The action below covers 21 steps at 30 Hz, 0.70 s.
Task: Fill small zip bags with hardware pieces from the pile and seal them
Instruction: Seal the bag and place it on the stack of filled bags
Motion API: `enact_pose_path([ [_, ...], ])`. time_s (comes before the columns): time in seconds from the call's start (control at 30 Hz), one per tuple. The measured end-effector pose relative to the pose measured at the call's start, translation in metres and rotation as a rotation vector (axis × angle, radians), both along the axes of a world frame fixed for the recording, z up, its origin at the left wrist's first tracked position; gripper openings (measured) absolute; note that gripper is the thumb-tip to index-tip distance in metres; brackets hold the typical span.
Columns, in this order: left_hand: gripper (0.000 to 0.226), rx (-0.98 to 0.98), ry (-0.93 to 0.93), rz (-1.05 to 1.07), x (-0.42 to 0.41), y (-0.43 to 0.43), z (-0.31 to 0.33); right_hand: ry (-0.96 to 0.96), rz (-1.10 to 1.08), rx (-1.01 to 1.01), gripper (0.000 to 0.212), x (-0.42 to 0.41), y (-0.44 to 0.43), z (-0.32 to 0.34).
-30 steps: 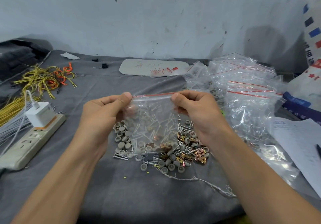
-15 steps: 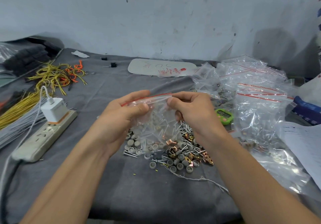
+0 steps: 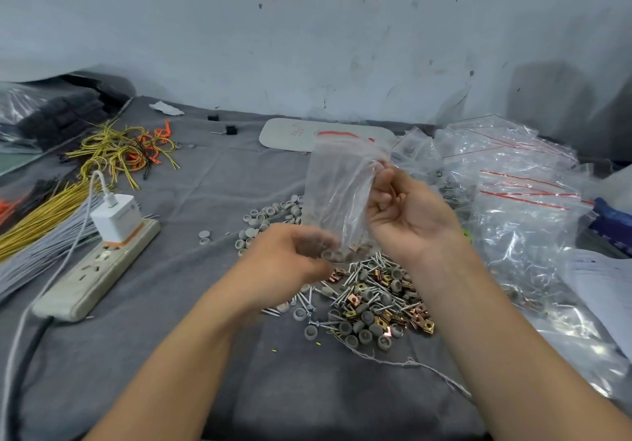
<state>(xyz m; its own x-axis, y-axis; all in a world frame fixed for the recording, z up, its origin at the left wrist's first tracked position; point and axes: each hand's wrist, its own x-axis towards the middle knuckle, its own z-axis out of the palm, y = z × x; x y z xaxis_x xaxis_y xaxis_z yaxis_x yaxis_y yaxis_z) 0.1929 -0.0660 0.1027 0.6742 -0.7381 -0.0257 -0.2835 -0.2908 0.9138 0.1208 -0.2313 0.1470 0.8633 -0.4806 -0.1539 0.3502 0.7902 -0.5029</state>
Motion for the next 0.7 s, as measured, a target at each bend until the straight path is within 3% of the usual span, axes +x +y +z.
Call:
enact_pose_path([
  [0.07, 0.031, -0.078, 0.188, -0.031, -0.002, 0.000, 0.003, 0.099, -0.070, -0.153, 0.009, -0.004, -0.008, 0.000],
  [0.17, 0.019, -0.163, 0.376, -0.112, -0.003, 0.004, 0.009, 0.450, -0.097, -0.644, 0.031, -0.009, -0.019, -0.003],
  [0.23, 0.019, -0.221, 0.441, -0.095, -0.003, 0.006, 0.012, 0.638, 0.028, -0.895, 0.042, -0.014, -0.020, -0.008],
  [0.3, 0.019, -0.268, 0.465, -0.029, -0.001, 0.007, 0.014, 0.668, 0.224, -1.031, 0.050, -0.021, -0.015, -0.010],
  [0.4, 0.022, -0.277, 0.434, 0.053, 0.003, 0.007, 0.014, 0.547, 0.397, -1.134, 0.028, -0.028, -0.010, -0.013],
  [0.5, 0.024, -0.276, 0.454, 0.054, 0.003, 0.007, 0.014, 0.455, 0.351, -1.144, 0.007, -0.031, -0.010, -0.015],
  [0.6, 0.028, -0.302, 0.484, 0.053, 0.004, 0.007, 0.013, 0.422, 0.261, -1.100, 0.006, -0.033, -0.010, -0.016],
  [0.7, 0.012, -0.289, 0.405, 0.065, 0.003, 0.006, 0.011, 0.421, 0.227, -1.098, 0.009, -0.035, -0.011, -0.018],
])
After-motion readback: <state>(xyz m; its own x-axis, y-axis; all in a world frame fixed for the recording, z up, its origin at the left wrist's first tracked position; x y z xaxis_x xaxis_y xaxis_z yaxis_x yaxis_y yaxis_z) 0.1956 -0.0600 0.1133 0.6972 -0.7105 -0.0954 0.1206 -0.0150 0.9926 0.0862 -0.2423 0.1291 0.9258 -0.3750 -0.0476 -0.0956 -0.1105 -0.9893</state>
